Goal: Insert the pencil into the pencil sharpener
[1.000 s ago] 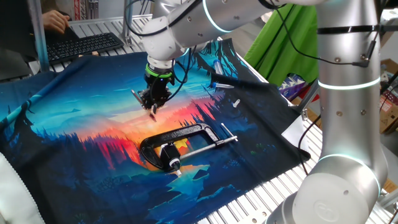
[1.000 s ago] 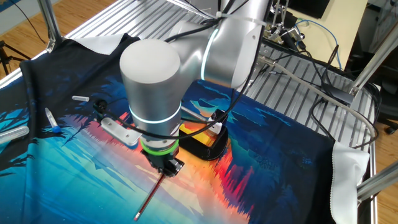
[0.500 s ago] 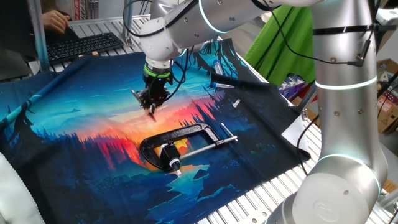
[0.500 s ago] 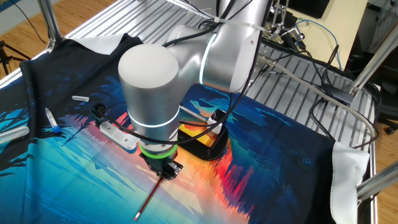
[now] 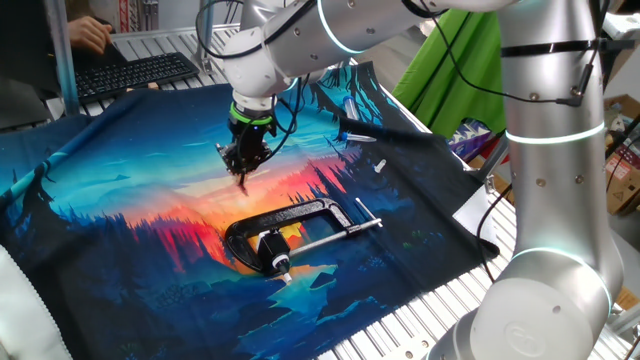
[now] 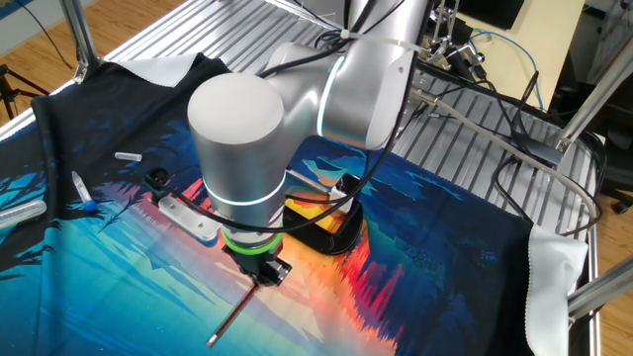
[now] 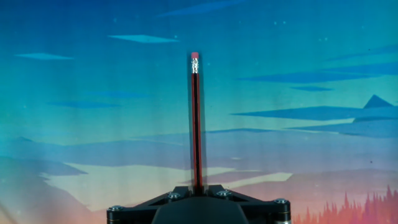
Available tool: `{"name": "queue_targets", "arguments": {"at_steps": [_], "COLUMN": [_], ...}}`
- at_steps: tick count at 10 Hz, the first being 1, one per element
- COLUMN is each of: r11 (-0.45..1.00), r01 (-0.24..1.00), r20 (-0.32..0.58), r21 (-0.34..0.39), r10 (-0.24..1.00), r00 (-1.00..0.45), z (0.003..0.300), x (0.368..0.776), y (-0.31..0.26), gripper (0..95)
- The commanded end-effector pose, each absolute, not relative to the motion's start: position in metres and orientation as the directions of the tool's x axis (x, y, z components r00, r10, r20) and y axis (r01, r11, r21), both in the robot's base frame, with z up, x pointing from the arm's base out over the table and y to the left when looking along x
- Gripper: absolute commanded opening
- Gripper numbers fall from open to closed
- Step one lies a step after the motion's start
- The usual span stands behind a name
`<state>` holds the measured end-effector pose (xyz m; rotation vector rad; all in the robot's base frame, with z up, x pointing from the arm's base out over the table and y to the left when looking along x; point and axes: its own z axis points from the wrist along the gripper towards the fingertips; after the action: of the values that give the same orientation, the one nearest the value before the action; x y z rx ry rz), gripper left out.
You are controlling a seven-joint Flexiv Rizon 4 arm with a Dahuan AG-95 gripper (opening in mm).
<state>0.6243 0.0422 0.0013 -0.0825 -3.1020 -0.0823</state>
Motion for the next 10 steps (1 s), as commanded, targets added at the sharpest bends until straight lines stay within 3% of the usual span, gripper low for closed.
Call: {"name": "queue_targets", "arguments": {"at_steps": [1, 10], "r11": [0.997, 0.992], "r01": [0.057, 0.111], "r20": [0.039, 0.059], "r21": [0.051, 0.053], "r10": [0.055, 0.108], "r00": [-0.998, -0.992], "z": [0.002, 0.038], "x": [0.624, 0.609], "y": [0.043, 0.072], "gripper": [0.0, 0.0]}}
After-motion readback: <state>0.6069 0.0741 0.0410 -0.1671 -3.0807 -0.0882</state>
